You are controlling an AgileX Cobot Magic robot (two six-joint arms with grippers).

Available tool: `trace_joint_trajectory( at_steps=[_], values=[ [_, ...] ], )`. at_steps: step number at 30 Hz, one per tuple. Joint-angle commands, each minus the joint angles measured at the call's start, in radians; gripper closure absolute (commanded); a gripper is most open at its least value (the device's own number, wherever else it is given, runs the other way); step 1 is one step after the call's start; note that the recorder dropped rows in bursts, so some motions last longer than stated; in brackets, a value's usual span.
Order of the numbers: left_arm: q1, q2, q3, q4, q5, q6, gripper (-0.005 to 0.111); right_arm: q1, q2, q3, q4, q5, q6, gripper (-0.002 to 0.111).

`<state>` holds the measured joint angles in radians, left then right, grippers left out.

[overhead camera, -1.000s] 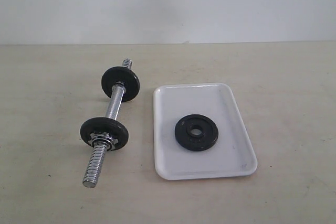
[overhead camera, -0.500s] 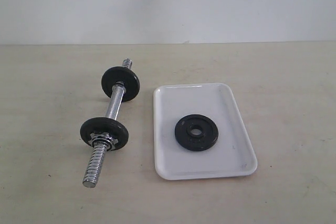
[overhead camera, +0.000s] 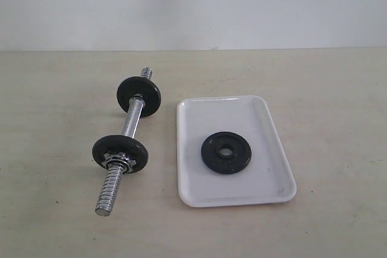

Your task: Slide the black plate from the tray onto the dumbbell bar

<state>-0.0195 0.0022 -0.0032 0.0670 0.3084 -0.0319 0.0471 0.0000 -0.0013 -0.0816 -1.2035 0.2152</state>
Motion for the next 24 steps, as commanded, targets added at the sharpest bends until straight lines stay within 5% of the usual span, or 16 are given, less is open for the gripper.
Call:
trace_joint_trajectory(
  at_steps=[1,5,9,24],
  values=[
    [-0.003,-0.002,0.003,-0.003,-0.004,-0.001,0.102,-0.006,0.0,-0.107,-0.076,0.452,0.189,0.108],
    [-0.003,-0.002,0.003,-0.003,-0.004,-0.001,0.102,-0.006,0.0,-0.314,-0.226,1.022,0.242,0.108],
    [-0.003,-0.002,0.003,-0.003,-0.004,-0.001,0.102,-0.006,0.086,-0.486,-0.241,1.237,0.239,0.108],
    [-0.003,-0.002,0.003,-0.003,-0.004,-0.001,0.102,-0.006,0.17,-0.667,-0.237,1.063,0.282,0.108]
  ],
)
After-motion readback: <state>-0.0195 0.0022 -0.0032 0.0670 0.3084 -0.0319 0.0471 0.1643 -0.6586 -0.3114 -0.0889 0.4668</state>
